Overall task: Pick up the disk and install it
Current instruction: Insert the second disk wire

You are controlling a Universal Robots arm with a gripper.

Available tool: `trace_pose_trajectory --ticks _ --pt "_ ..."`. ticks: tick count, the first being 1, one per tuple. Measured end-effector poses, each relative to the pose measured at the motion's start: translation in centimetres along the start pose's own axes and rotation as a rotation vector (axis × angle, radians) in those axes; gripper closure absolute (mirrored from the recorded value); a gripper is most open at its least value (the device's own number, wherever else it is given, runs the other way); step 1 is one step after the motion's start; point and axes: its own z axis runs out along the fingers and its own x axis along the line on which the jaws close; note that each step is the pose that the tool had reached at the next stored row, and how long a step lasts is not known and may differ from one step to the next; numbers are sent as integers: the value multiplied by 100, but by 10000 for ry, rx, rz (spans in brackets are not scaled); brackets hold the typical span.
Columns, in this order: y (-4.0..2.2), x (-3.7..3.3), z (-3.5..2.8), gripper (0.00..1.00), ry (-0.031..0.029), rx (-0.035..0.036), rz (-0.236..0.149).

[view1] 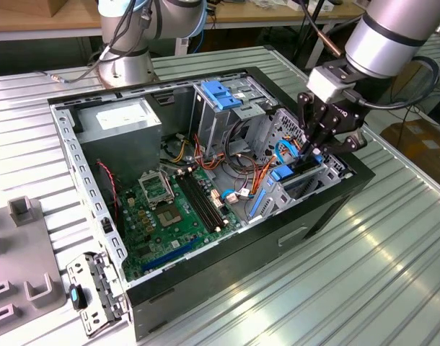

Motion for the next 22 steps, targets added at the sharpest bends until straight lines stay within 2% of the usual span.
trace_pose_trajectory --ticks 9,15,22 --pt "0 16 24 84 -45 1 0" --pt "1 31 65 84 -47 2 0" --pt "1 31 69 83 -52 3 -1"
